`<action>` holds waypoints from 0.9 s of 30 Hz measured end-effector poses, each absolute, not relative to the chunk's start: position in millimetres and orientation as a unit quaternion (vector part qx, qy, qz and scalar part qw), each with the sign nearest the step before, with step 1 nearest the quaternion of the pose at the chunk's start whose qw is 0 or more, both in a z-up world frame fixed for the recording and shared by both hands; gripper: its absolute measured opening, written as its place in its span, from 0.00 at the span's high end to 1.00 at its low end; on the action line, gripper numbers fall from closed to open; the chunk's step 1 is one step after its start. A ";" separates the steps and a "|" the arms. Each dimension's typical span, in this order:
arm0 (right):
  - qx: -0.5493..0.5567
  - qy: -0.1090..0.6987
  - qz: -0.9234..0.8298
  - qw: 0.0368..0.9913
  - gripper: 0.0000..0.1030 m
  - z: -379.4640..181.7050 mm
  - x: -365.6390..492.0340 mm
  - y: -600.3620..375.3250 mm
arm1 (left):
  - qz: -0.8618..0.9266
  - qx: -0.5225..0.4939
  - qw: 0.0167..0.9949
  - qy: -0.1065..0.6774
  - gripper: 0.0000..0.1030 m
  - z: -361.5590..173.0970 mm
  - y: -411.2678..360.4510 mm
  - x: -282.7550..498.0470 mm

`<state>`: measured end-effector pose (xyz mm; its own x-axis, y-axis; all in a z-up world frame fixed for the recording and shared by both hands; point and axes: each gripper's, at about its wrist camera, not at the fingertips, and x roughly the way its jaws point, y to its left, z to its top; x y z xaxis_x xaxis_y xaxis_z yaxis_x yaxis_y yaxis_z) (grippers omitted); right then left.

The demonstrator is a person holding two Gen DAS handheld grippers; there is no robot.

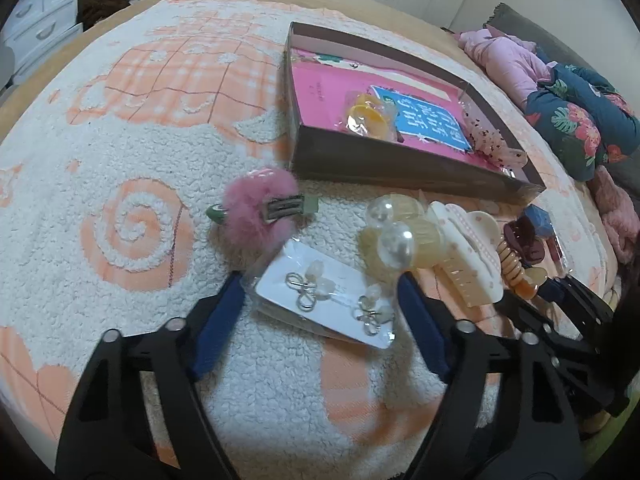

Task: Organize jewelry
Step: 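Grasp the coiled tan hair clip with the right tool, then place the earring card in the tray with the left tool while the right tool places the coiled clip there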

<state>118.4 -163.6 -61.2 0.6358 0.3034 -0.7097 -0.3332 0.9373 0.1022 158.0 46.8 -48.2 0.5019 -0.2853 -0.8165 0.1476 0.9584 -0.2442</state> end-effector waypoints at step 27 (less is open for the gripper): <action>0.007 0.374 0.199 0.906 0.76 -40.7 82.1 -191.8 | -0.130 -0.086 0.882 0.445 0.47 -29.2 69.8 102.3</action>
